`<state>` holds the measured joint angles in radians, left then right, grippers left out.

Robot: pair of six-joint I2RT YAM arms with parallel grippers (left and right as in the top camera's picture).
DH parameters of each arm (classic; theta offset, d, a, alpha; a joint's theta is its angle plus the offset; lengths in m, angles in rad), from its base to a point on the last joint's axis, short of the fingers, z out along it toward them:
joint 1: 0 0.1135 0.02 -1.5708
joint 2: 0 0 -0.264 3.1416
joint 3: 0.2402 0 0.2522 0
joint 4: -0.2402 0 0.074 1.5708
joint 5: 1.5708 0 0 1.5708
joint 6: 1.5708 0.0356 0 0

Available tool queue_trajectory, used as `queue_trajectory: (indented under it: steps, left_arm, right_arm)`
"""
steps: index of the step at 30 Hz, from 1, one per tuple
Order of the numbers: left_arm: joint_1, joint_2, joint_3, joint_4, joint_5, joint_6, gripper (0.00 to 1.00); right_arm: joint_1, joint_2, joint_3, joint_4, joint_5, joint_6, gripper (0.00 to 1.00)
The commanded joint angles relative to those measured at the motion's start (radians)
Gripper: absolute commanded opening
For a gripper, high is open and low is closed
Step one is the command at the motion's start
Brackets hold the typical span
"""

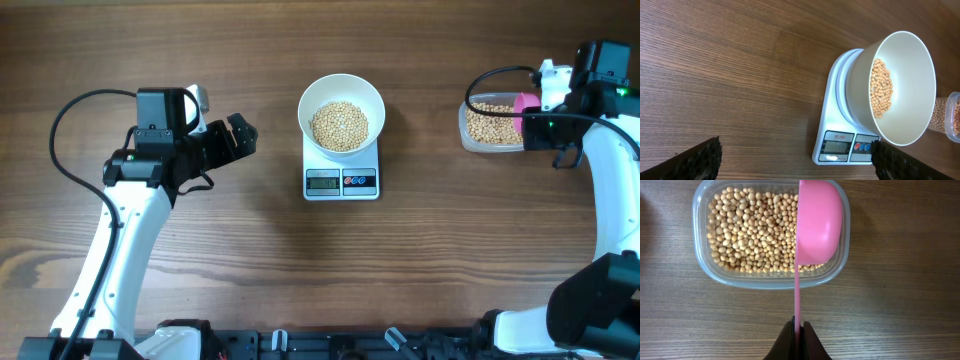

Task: Scoop item into bowl and weigh 150g on scale
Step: 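Scoop more soybeans from the tub with the right gripper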

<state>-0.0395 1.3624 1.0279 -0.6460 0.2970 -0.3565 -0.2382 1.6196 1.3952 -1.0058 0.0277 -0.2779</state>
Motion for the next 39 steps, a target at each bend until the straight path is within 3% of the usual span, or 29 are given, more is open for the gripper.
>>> queue_trajectory:
  steps: [1, 39]
  left_arm:
    - [-0.002, 0.007, 0.019, 0.003, -0.007, 0.008, 1.00]
    - [-0.002, 0.007, 0.019, 0.004, -0.011, 0.008, 1.00]
  right_arm:
    - [0.003, 0.011, -0.014, 0.011, 0.017, 0.019, 0.04]
    - [0.044, 0.047, -0.095, 0.059, -0.048, 0.071, 0.04]
